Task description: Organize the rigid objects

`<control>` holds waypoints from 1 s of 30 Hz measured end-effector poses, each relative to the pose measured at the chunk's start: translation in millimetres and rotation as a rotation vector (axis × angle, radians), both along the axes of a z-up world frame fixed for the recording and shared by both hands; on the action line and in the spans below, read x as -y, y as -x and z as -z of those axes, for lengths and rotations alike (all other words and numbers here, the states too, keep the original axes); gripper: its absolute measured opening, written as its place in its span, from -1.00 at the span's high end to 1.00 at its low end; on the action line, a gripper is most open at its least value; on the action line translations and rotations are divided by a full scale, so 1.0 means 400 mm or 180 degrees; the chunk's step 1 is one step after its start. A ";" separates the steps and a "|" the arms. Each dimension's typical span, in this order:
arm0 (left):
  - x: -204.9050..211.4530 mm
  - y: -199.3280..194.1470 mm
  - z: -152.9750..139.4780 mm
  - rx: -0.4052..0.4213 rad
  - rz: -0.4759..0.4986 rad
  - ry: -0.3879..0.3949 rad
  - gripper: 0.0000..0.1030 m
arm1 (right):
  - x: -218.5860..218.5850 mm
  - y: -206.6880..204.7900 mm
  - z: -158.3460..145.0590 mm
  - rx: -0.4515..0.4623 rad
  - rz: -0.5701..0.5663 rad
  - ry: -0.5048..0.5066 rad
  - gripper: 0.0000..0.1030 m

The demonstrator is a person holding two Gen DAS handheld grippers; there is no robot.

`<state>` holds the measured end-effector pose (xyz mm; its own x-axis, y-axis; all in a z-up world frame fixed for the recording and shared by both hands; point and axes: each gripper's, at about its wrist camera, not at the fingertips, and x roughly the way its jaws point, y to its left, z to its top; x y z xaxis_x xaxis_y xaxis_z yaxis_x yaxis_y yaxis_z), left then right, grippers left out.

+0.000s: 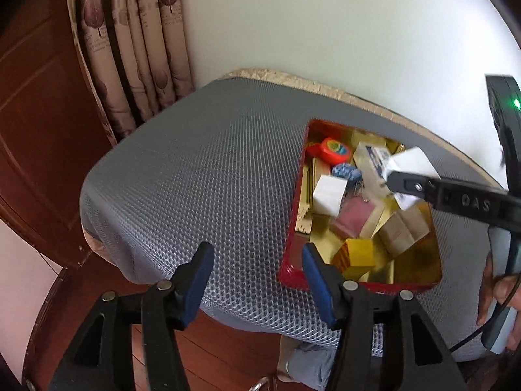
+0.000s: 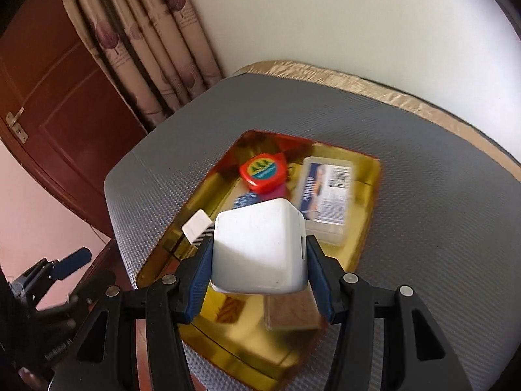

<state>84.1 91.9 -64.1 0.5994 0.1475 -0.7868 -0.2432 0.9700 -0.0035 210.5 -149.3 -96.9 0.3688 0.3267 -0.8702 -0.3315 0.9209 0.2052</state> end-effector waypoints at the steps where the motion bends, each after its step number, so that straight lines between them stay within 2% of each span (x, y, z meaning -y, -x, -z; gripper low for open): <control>1: -0.002 -0.002 0.008 -0.0036 0.0015 0.0037 -0.11 | -0.002 -0.002 0.005 -0.0015 0.0011 -0.0005 0.01; 16: -0.006 -0.021 0.047 -0.0189 0.0005 -0.0002 -0.11 | -0.013 -0.047 0.062 -0.0160 0.0097 0.0035 0.01; 19: -0.004 -0.022 0.048 -0.0191 -0.0012 -0.0026 -0.11 | -0.012 -0.045 0.048 -0.0103 0.0115 0.0015 0.01; 24: 0.004 -0.023 0.048 -0.0210 -0.0017 -0.0104 -0.11 | -0.007 -0.013 -0.026 0.0270 0.0119 0.0027 -0.01; 27: 0.016 -0.015 0.035 -0.0135 -0.0009 -0.0216 -0.11 | -0.013 0.046 -0.087 0.0669 0.0148 0.0197 -0.47; 29: 0.023 -0.007 0.023 -0.0065 -0.0006 -0.0277 -0.11 | -0.014 0.103 -0.127 0.1007 0.0194 0.0339 -0.86; 30: 0.028 0.002 0.011 0.0026 0.0008 -0.0276 -0.11 | -0.013 0.133 -0.144 0.1158 0.0218 0.0400 -0.90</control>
<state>83.2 80.7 -68.5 0.6061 0.2134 -0.7662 -0.2412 0.9673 0.0785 157.5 -144.1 -39.3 0.6780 0.1898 -0.7101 -0.2987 0.9539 -0.0302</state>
